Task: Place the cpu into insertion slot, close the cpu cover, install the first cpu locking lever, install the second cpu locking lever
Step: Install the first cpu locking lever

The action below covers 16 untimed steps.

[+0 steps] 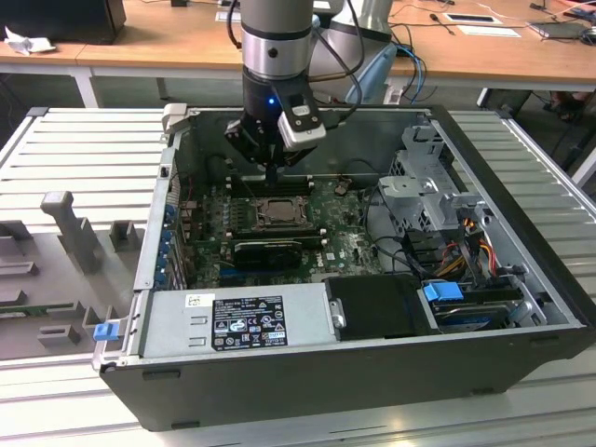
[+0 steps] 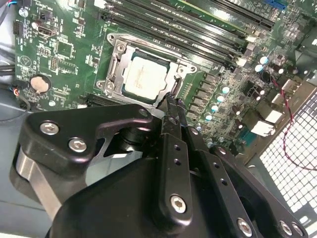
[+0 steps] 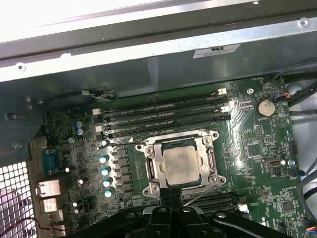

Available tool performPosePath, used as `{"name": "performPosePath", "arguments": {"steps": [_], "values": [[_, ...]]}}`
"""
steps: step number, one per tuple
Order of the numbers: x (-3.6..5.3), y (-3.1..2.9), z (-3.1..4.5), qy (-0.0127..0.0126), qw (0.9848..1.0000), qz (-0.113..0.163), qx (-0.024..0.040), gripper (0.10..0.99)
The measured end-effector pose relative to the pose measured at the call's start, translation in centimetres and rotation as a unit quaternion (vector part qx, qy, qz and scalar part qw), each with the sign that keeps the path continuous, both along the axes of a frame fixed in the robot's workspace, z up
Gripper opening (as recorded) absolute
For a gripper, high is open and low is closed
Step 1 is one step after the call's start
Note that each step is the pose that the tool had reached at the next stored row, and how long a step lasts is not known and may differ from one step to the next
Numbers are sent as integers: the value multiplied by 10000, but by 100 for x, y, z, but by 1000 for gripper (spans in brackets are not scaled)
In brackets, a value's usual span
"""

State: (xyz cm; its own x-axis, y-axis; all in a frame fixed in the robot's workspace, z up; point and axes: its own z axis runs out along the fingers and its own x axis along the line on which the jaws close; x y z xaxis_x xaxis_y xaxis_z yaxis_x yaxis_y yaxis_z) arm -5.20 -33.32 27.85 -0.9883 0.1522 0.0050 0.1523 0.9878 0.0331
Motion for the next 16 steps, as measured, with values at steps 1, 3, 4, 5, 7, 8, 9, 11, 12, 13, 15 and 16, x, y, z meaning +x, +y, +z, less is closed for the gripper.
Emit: {"name": "performPosePath", "arguments": {"steps": [1, 3, 4, 5, 7, 8, 9, 11, 12, 13, 15, 16], "values": [[0, 0, -4, 0, 10000, 62, 0, 106], [0, 0, -15, -2, 9997, 250, 0, 106], [0, 0, -20, -5, 9994, 342, 0, 106], [0, 0, -26, -8, 9990, 440, 0, 106], [0, 0, -38, -22, 9982, 606, -1, 106], [0, 0, -42, -34, 9978, 655, -2, 106], [-3, -2, -46, -62, 9976, 691, -2, 106], [-13, -5, -52, -88, 9973, 723, 15, 106], [-21, -6, -52, -92, 9973, 735, 23, 106], [-31, -6, -52, -94, 9972, 746, 30, 106], [-59, -6, -53, -95, 9971, 758, 37, 106], [-74, -6, -53, -95, 9970, 762, 38, 106]]}}
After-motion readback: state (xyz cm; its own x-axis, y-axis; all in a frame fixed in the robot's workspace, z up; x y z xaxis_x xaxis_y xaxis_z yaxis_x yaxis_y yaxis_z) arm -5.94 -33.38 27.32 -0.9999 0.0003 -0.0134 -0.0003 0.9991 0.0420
